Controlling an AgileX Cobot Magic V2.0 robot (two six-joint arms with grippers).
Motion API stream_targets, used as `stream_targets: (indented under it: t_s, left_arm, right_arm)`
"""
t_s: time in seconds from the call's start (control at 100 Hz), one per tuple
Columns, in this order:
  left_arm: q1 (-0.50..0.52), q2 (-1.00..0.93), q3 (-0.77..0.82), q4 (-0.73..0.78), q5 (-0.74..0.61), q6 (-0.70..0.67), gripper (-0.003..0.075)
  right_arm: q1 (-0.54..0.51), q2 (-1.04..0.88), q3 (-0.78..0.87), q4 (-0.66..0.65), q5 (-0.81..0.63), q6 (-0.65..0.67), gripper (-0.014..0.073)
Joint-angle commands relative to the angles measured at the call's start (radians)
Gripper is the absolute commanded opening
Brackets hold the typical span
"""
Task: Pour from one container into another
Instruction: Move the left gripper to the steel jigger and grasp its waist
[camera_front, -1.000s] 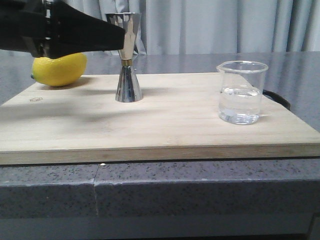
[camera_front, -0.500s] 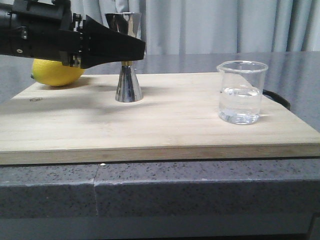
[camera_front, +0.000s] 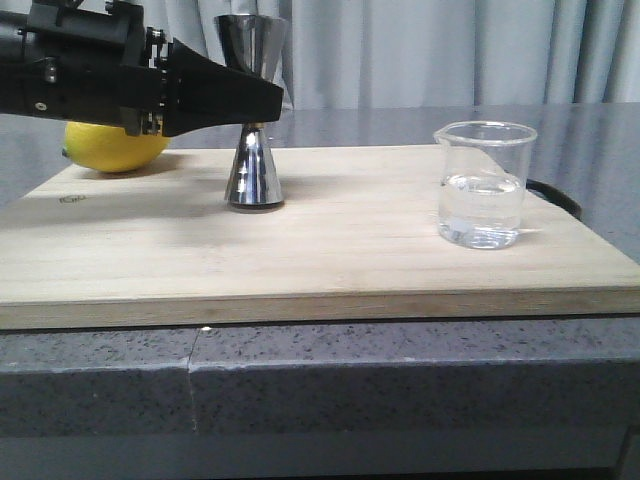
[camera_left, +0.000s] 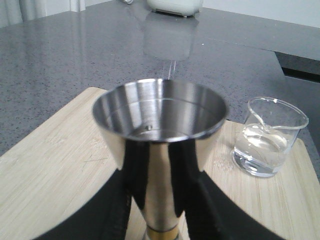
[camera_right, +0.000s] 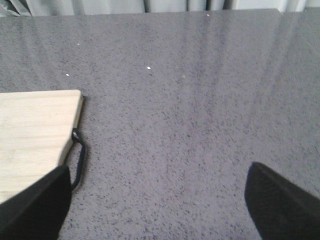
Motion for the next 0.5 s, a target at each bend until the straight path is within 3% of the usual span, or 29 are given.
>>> stream_targets:
  t_s: [0.0, 0.27, 0.49]
  left_arm:
    - [-0.01, -0.041, -0.028, -0.093, 0.068, 0.003, 0.0187]
    - [-0.01, -0.041, -0.028, -0.093, 0.068, 0.003, 0.0187]
    - [-0.01, -0.041, -0.028, -0.093, 0.068, 0.003, 0.0187]
  right_arm:
    - [0.015, 0.019, -0.049, 0.025, -0.095, -0.038, 0.0638]
    - [0.124, 0.143, -0.162, 0.041, -0.017, -0.1, 0.0638]
    - [0.288, 0.271, -0.29, 0.041, 0.156, -0.128, 0.0638]
